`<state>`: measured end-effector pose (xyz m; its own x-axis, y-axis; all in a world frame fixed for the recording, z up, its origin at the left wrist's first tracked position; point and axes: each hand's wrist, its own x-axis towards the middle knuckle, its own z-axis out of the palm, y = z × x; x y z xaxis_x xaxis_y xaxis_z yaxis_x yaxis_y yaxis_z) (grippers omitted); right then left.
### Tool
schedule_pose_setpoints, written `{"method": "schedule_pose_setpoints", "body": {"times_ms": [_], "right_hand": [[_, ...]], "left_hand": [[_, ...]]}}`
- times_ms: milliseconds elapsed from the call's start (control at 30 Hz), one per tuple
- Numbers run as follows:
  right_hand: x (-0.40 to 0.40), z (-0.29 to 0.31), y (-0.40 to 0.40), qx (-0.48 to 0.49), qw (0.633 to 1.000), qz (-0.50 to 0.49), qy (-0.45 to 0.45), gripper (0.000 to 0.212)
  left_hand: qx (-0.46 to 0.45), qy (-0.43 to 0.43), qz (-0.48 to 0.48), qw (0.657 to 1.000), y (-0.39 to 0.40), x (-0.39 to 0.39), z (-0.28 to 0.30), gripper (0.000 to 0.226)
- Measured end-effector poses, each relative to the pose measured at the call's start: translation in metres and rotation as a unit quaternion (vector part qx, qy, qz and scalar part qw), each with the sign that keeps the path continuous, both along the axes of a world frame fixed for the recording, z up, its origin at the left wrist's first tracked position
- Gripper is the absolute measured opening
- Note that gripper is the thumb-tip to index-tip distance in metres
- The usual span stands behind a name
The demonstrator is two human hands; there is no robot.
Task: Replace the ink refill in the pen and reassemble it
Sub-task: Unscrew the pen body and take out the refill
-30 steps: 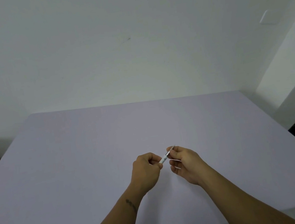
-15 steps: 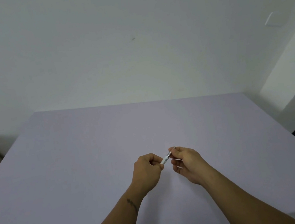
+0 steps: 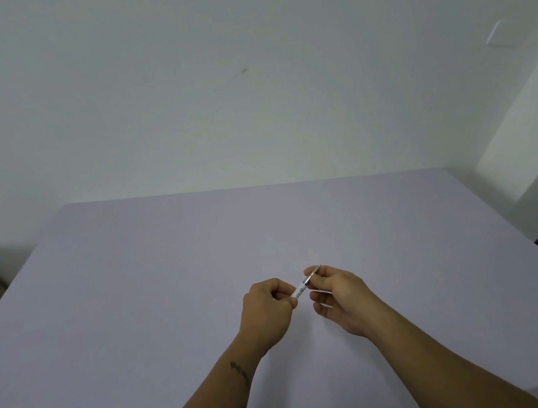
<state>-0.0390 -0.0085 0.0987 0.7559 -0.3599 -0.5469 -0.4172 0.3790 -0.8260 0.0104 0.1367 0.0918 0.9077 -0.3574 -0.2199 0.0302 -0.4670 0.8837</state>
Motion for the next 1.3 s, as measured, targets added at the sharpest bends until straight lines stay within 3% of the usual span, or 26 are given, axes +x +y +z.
{"method": "schedule_pose_setpoints", "body": {"times_ms": [167,1300], "right_hand": [[-0.0005,-0.0010,0.0019,0.013,1.000,0.003,0.002,0.012],[0.0076,0.0007,0.0014,0.023,1.000,-0.015,0.009,0.018]], "left_hand": [[-0.004,0.001,0.002,1.000,0.0003,0.0005,-0.0015,0.013],[0.002,0.006,0.014,1.000,-0.0002,0.0100,-0.0049,0.011]]}}
